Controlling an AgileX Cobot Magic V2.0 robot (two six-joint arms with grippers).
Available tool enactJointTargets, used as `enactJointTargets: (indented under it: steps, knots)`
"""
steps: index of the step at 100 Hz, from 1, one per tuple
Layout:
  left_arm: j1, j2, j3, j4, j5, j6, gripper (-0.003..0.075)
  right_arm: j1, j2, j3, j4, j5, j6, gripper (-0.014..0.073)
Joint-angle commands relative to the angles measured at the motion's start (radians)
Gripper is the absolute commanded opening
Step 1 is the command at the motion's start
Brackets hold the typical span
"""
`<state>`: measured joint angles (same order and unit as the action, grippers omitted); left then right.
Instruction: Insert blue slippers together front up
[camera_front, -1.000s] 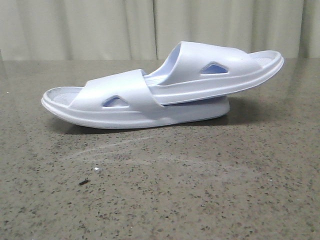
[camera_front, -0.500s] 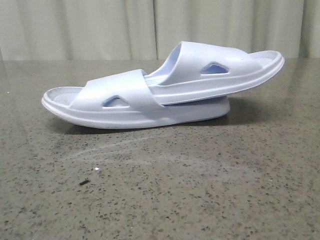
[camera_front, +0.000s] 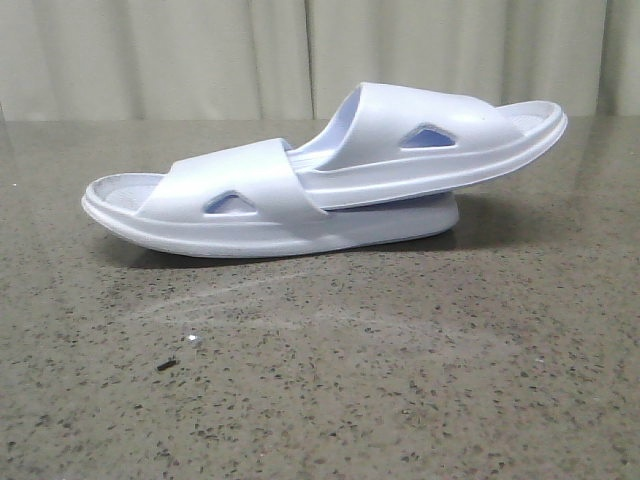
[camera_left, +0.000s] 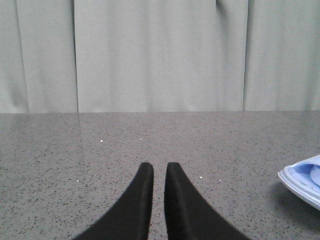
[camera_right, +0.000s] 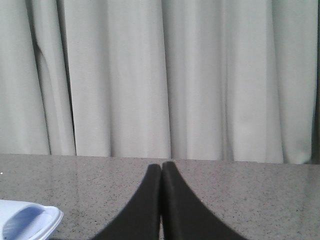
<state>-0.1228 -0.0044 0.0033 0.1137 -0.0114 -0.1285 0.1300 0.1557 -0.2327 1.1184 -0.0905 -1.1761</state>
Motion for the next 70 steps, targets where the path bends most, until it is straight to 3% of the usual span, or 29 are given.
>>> enactJointTargets:
  steps: [1,70]
  knots:
    - [-0.010,-0.028,0.008,0.002,-0.083,-0.010,0.0016,0.001,0.009,-0.026,-0.006,-0.027,-0.017,-0.0107]
    - [-0.010,-0.028,0.008,0.002,-0.083,-0.010,0.0016,0.001,0.009,-0.010,0.002,-0.018,-0.015,-0.0107]
